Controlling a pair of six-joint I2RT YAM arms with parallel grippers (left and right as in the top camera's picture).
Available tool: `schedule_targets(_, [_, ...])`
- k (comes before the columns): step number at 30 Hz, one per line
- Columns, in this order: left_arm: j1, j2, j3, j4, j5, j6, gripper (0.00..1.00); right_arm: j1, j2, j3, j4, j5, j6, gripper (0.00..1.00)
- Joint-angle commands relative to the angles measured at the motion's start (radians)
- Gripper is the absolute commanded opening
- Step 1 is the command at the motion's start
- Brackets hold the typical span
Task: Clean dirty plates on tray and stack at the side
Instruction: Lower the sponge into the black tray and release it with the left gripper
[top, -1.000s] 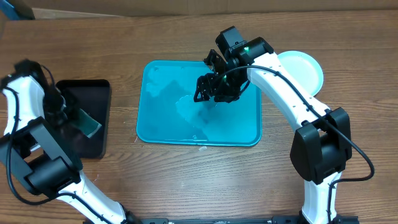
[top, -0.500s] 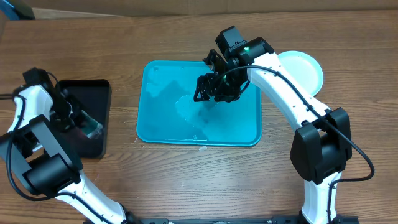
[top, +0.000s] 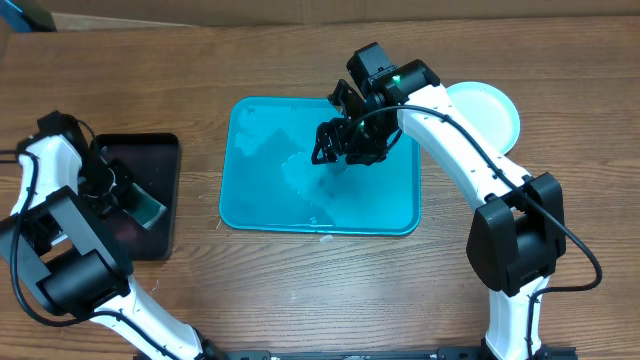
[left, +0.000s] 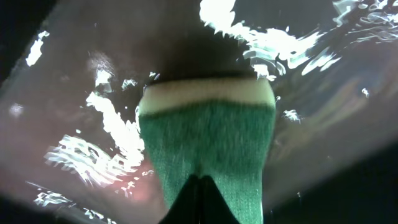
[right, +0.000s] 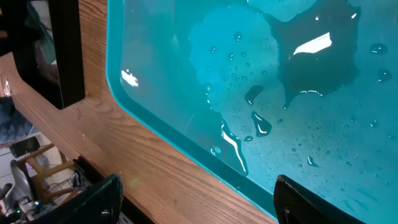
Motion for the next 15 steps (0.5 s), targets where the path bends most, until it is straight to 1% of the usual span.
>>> schedule_targets(1, [0.004, 0.014, 0.1, -0.064, 0.042, -0.01, 0.04, -0.004, -0.023, 0.001, 0.0, 0.006, -0.003, 0.79])
schedule_targets(4, [0.003, 0.014, 0.104, -0.1, 0.087, -0.011, 0.04, -0.004, -0.023, 0.001, 0.003, 0.005, -0.003, 0.79])
schedule_targets(8, [0.002, 0.014, 0.06, -0.094, 0.086, -0.011, 0.04, -0.004, -0.023, 0.001, 0.0, 0.006, -0.003, 0.79])
schedule_targets(11, [0.002, 0.014, 0.004, -0.066, 0.087, -0.011, 0.04, -0.004, -0.023, 0.001, 0.001, 0.006, -0.003, 0.79])
schedule_targets(15, [0.002, 0.014, -0.098, 0.014, 0.079, -0.011, 0.04, -0.004, -0.023, 0.001, 0.008, 0.006, -0.003, 0.8])
